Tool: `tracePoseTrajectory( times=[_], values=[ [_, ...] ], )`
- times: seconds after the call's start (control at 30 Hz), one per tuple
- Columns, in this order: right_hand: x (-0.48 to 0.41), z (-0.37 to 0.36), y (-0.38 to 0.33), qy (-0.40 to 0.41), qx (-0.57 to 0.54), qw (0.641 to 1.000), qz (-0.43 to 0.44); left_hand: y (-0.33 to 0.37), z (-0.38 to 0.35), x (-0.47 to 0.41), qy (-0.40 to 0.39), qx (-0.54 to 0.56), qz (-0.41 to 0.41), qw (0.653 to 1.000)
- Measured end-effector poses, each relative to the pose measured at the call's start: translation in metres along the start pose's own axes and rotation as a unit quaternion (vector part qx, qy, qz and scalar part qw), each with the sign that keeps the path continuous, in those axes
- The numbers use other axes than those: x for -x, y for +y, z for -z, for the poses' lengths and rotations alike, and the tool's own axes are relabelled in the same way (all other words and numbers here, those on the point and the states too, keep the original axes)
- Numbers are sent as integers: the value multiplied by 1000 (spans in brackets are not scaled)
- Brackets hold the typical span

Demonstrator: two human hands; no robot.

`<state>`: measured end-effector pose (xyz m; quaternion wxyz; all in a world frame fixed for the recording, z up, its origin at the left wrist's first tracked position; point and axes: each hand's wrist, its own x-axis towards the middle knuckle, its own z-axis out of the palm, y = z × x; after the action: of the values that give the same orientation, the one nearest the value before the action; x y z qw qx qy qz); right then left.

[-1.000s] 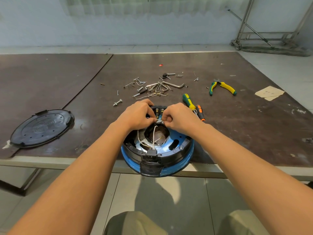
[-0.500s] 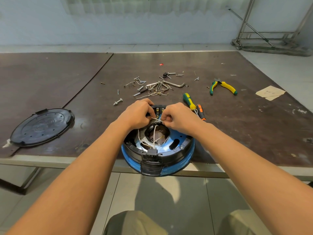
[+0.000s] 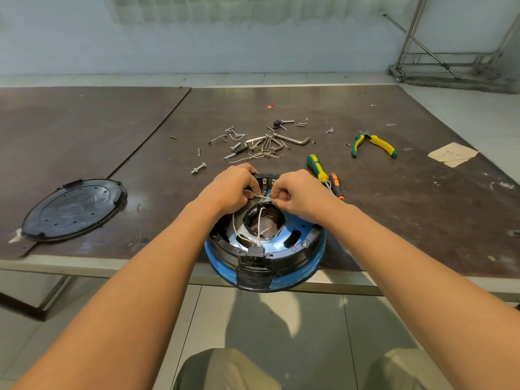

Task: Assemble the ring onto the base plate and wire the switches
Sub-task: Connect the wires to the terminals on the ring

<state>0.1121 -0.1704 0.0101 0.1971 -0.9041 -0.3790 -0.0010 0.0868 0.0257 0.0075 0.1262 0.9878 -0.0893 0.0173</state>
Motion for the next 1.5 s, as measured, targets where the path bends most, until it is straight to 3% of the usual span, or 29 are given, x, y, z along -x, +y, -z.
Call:
tracePoseTrajectory(
  times=[0.8,1.5],
  values=[
    [-2,-1,0,-2,56,998,8,-2,-3,-5,-38,0,21,999],
    [-3,-1,-2,5,56,998,-1,-1,2,-1,-7,64,37,997]
  ],
)
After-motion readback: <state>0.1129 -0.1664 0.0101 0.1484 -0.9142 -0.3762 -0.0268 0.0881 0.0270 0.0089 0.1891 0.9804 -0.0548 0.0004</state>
